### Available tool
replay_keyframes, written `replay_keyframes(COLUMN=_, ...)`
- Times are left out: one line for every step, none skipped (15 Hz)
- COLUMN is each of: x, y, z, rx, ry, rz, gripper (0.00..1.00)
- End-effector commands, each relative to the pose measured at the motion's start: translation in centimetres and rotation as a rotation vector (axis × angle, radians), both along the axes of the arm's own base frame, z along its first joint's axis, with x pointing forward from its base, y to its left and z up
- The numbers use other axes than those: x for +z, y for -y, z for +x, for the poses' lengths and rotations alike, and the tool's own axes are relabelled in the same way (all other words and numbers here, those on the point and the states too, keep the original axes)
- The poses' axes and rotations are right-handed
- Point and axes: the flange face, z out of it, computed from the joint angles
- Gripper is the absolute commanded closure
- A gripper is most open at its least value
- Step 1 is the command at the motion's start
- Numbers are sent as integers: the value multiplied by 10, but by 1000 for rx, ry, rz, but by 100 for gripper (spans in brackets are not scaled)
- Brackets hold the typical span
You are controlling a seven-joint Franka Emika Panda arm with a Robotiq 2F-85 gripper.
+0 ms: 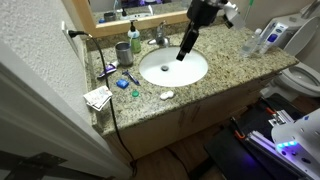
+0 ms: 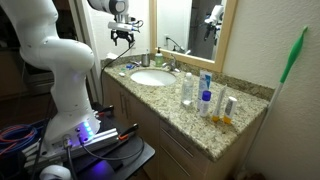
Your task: Place the green lid on the white object
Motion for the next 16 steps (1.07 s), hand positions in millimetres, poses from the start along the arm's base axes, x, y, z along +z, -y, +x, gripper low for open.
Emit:
replay_keyframes(x=-13, y=-12, z=3, rx=32, ry=-22, rz=-6, gripper=0)
replay_keyframes(x=-23, y=-21, z=5, rx=55, ry=-39, rz=-11, gripper=0)
replay_keyframes(x=-29, y=-26, z=8, rx=66, ry=-48, rz=-14, gripper=0)
replay_keyframes(x=-31, y=-28, z=10, rx=69, ry=-51, rz=-14, gripper=0)
replay_keyframes(x=-30, y=-28, z=11, rx=70, ry=-48, rz=-13, gripper=0)
replay_keyframes(x=-35, y=-33, z=15, rx=81, ry=-93, rz=-25, gripper=0)
replay_keyframes(x=-44, y=-43, z=21, rx=109, ry=-122, rz=-34, gripper=0)
replay_keyframes(x=-53, y=-57, z=26, rx=142, ry=-125, rz=-39, gripper=0)
replay_keyframes(x=-60, y=-71, z=28, rx=174, ry=-128, rz=-55, gripper=0)
replay_keyframes(x=-66, y=-84, z=31, rx=206, ry=-105, rz=-80, gripper=0)
replay_keyframes(x=-74, y=-96, z=35, rx=235, ry=-85, rz=-105, gripper=0)
replay_keyframes(x=-81, y=-104, z=40, rx=256, ry=-71, rz=-136, gripper=0)
replay_keyframes(x=-85, y=-110, z=45, rx=264, ry=-63, rz=-146, gripper=0)
replay_keyframes(x=-84, y=-112, z=47, rx=264, ry=-73, rz=-140, gripper=0)
replay_keyframes(x=-82, y=-106, z=32, rx=253, ry=-76, rz=-141, gripper=0)
replay_keyframes(x=-86, y=-111, z=37, rx=258, ry=-78, rz=-139, gripper=0)
